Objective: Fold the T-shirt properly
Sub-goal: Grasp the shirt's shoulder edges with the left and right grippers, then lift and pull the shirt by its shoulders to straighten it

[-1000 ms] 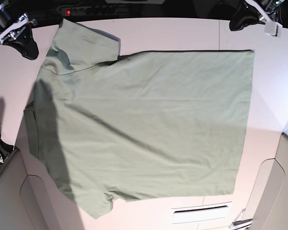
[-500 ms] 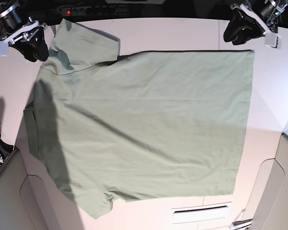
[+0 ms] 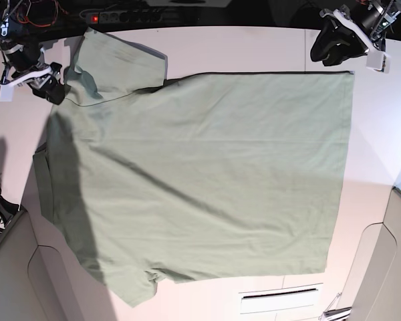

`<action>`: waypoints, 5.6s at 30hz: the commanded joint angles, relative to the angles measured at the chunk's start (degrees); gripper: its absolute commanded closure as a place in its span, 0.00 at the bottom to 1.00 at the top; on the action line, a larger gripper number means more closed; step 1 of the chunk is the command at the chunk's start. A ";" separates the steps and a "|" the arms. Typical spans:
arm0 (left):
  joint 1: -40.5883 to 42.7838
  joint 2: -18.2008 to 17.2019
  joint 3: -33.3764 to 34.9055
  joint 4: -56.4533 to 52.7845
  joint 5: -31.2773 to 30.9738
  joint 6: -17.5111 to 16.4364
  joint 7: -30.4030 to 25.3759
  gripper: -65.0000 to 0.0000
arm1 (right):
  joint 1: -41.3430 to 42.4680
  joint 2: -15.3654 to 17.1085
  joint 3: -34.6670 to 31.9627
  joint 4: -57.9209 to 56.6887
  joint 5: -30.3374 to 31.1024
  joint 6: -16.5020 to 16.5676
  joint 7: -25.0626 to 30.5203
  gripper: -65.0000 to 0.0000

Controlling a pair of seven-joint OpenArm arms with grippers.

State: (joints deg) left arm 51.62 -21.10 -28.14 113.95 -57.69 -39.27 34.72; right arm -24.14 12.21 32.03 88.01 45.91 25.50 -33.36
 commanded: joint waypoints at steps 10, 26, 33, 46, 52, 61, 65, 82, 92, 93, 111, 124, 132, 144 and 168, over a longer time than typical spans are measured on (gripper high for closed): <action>0.61 -0.52 -0.44 0.74 -0.79 -0.73 -0.79 0.58 | 4.42 -0.04 0.20 -4.33 2.54 0.42 -3.19 0.52; -1.46 -0.50 -4.07 0.74 -0.76 -0.73 -0.79 0.58 | 4.44 0.00 0.22 -4.33 2.54 0.42 -3.37 1.00; -7.34 -0.50 -10.95 -0.07 -0.28 3.04 2.21 0.49 | 4.46 0.00 0.22 -4.33 2.95 0.42 -3.32 1.00; -18.43 -0.50 -10.88 -19.02 3.72 7.37 1.99 0.40 | 4.46 0.00 0.22 -4.33 4.24 0.42 -3.34 1.00; -18.93 -0.46 -10.88 -25.66 3.50 7.37 1.99 0.40 | 4.46 0.00 0.22 -4.33 4.28 0.42 -3.34 1.00; -19.08 -0.44 -10.82 -30.29 0.13 7.34 4.90 0.40 | 4.46 0.00 0.22 -4.33 4.70 0.42 -3.39 1.00; -19.08 -0.44 -9.22 -30.27 -1.92 6.80 8.35 0.40 | 4.46 0.00 0.22 -4.33 4.66 0.42 -3.41 1.00; -18.12 1.55 -1.88 -25.73 -1.33 6.45 15.06 0.40 | 4.46 0.00 0.22 -4.33 4.68 0.42 -4.00 1.00; -18.16 1.55 -1.99 -24.00 0.09 6.45 14.34 0.83 | 4.44 0.00 0.22 -4.33 4.66 0.42 -4.04 1.00; -18.16 1.55 -2.03 -24.00 0.09 6.45 14.32 0.87 | 4.44 0.00 0.22 -4.33 4.66 0.42 -4.02 1.00; -13.51 1.57 -14.03 -15.80 -6.34 2.47 18.45 1.00 | -0.68 0.48 2.25 10.47 4.68 0.42 -13.64 1.00; -9.01 1.40 -21.55 -4.39 -9.42 0.92 18.60 1.00 | -8.57 1.29 4.00 24.76 6.69 0.44 -14.80 1.00; -20.09 -1.31 -14.01 -6.14 -0.85 2.40 14.32 1.00 | 5.57 3.21 -2.16 21.14 -0.31 0.42 -12.41 1.00; -34.03 -2.89 -8.61 -15.74 11.28 7.10 8.20 1.00 | 18.69 3.17 -9.29 6.80 -12.04 -3.23 -6.05 1.00; -34.62 -2.89 -8.52 -16.48 12.96 6.51 5.60 0.53 | 21.88 3.21 -7.93 5.05 -9.49 2.67 -6.84 0.51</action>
State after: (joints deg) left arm 17.28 -22.85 -36.32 96.71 -44.42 -32.32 41.71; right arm -3.03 14.59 23.68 91.85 35.53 27.70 -41.50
